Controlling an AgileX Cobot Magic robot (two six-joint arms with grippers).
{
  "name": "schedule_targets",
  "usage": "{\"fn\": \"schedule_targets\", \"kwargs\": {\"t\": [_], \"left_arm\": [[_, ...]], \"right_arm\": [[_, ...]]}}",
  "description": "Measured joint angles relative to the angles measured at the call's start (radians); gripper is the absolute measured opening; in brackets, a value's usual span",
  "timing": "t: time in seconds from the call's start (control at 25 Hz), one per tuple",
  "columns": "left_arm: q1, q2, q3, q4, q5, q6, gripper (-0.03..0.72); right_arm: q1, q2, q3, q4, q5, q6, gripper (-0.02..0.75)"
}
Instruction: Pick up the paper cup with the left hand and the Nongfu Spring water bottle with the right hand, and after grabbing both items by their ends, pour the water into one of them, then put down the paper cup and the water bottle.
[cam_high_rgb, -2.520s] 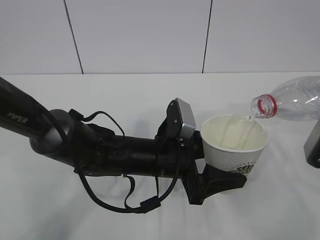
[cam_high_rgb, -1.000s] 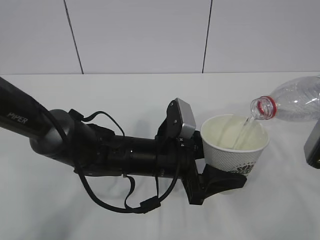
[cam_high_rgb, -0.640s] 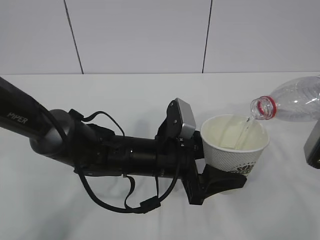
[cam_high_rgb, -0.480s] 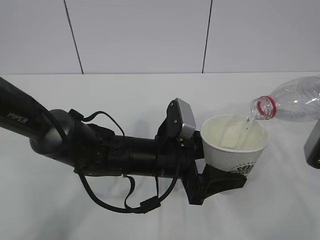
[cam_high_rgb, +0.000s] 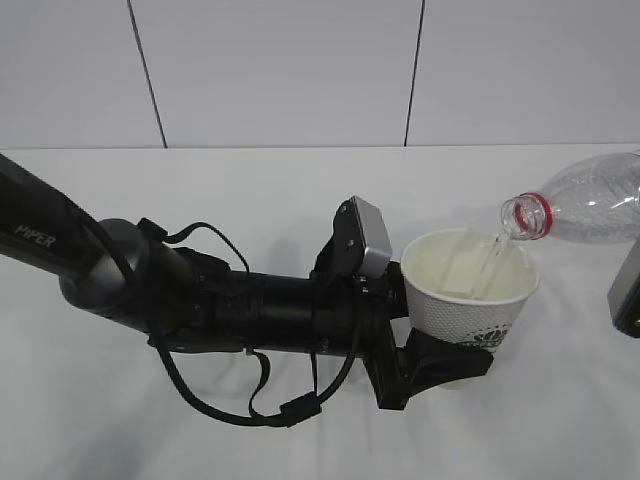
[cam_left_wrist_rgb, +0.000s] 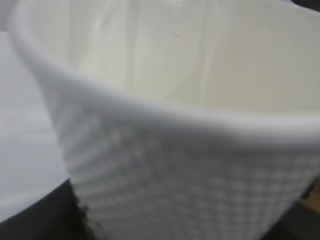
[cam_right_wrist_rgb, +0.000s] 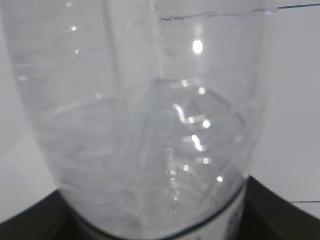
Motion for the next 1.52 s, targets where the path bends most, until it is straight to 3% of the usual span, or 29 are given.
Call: {"fn": "schedule_targets", "kwargs": {"t": [1.52], "left_arm": [[0.000, 0.000, 0.000, 0.000, 0.000, 0.000, 0.538]], "right_arm": [[0.000, 0.000, 0.000, 0.000, 0.000, -0.015, 0.473]]}}
